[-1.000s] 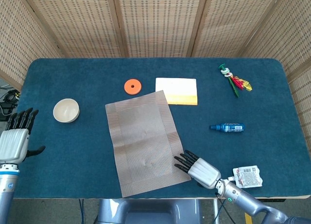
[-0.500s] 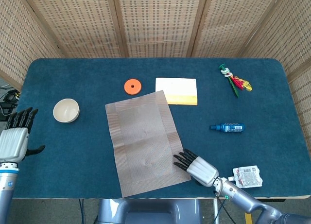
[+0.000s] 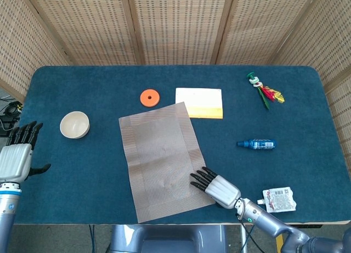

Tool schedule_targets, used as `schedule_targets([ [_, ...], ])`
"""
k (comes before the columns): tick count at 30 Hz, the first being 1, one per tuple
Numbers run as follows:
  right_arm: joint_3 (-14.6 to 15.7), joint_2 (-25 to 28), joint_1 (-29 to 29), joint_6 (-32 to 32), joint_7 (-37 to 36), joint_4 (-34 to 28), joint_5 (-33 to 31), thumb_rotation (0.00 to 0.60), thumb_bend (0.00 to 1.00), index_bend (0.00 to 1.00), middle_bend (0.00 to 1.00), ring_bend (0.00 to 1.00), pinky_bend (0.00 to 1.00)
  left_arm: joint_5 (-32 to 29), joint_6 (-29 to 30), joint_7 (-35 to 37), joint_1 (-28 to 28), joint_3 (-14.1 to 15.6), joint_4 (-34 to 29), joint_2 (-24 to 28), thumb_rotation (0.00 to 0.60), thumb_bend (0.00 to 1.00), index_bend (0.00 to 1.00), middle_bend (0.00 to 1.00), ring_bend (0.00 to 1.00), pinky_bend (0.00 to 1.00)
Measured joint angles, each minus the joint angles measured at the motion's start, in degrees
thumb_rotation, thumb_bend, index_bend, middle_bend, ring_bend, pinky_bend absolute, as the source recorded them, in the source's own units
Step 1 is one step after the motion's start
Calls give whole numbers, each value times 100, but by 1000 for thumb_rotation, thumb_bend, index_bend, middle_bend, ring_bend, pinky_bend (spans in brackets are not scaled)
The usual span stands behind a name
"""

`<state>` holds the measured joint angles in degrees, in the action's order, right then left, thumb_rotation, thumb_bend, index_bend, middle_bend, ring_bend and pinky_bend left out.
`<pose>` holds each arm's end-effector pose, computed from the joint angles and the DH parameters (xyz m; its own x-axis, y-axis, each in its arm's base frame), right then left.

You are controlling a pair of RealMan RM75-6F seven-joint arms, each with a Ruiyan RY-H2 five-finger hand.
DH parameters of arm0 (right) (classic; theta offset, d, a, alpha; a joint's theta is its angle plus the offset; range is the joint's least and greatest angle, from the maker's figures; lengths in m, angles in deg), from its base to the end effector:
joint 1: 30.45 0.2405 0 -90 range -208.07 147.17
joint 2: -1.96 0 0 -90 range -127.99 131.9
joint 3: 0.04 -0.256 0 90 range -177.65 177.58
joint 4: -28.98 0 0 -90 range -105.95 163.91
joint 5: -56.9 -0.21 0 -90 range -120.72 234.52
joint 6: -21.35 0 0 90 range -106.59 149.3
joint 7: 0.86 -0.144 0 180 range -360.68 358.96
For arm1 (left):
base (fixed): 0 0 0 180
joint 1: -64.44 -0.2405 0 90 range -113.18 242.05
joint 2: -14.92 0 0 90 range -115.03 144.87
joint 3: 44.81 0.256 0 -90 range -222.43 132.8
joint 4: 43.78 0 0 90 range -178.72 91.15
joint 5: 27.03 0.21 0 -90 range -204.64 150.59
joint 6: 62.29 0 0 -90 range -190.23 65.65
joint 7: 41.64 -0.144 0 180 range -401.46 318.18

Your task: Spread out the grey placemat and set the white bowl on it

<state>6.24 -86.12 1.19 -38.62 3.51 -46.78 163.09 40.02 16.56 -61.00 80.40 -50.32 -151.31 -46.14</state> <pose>-0.2103 -0.2331 -0.0429 0.6604 -0.2286 0.7153 -0.5786 -0.7620 0.2907 -0.2642 0.2346 0.1540 0.4641 0.0798 0.8822 0.8800 0.0722 -0.4695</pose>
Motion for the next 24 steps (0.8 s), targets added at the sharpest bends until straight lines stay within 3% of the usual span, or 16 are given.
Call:
schedule_targets([
  [14,38,-119,235,-71,-168,81,-31,600,504,186,0,0,0,69,-44,31,-32,-20,-22,27,600,0,0,0,0,0],
  [19,53,-123,259,-99,-168,54,-33,600,611,334,0,0,0,84,-57,28,-39,-19,-17,27,600,0,0,0,0,0],
  [24,90,-122,268,-201,-229,44,-1,600,729,590,0,0,0,96,-82,20,-36,-21,-14,21,600,0,0,0,0,0],
])
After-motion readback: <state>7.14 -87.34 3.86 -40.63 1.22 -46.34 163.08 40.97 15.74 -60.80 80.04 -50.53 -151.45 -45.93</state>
